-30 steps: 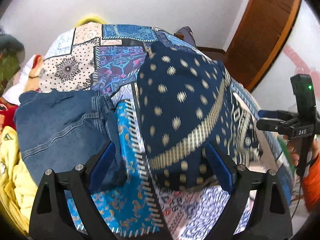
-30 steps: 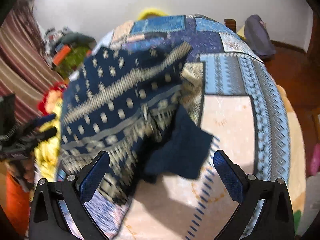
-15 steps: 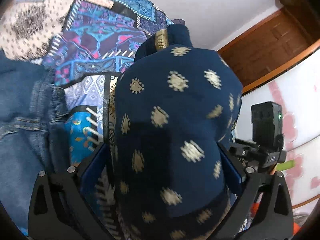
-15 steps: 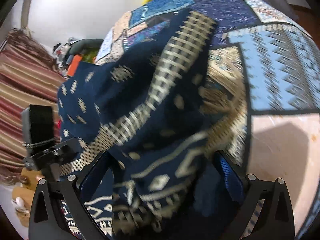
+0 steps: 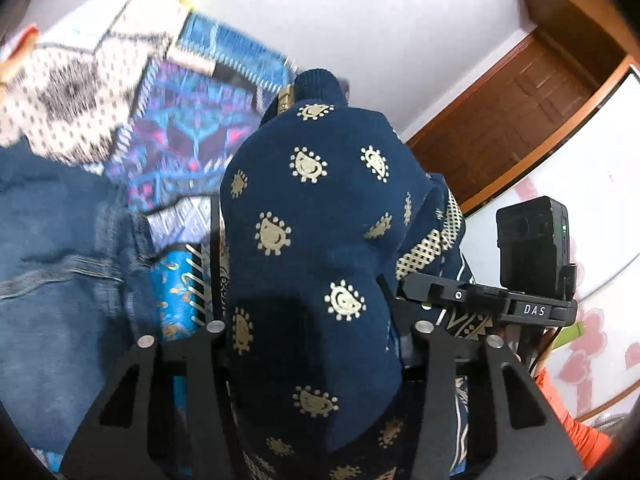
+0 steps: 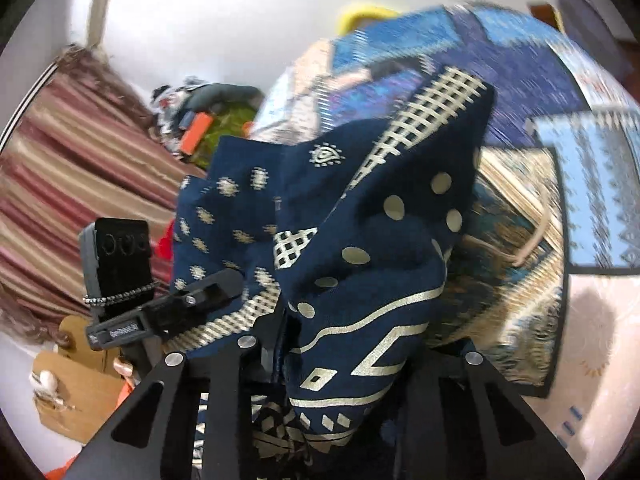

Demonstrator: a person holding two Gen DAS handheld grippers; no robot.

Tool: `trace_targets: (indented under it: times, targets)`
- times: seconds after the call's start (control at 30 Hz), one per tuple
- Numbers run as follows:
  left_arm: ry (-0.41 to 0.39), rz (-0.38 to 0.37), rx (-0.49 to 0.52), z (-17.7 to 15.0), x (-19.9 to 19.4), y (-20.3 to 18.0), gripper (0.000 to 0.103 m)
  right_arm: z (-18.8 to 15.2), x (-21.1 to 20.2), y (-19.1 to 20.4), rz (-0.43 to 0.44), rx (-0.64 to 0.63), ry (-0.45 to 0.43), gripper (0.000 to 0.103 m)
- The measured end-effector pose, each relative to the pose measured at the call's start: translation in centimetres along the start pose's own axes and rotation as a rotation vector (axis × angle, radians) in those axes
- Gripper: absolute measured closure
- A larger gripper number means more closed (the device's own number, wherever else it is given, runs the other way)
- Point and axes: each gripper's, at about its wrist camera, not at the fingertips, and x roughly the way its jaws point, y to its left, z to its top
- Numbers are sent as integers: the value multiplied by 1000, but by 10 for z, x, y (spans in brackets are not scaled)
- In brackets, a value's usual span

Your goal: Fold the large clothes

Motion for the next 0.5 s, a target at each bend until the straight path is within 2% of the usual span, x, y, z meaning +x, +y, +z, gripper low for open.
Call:
trace_targets:
  times: [0.13, 0.27, 0.37, 0.5]
  targets:
    - [-93, 18, 21, 5, -58, -5, 58, 8, -8, 66, -6, -116, -42, 77]
    - [-161, 70, 43, 10, -111, 1, 60, 13, -1, 115, 10, -176, -61, 77]
    - [-192, 112, 43, 10, -142, 18, 60, 15, 20, 146, 27, -205, -61, 77]
    - [-197, 153, -31, 7, -166, 69, 60, 17, 70, 175, 45, -211, -27, 77]
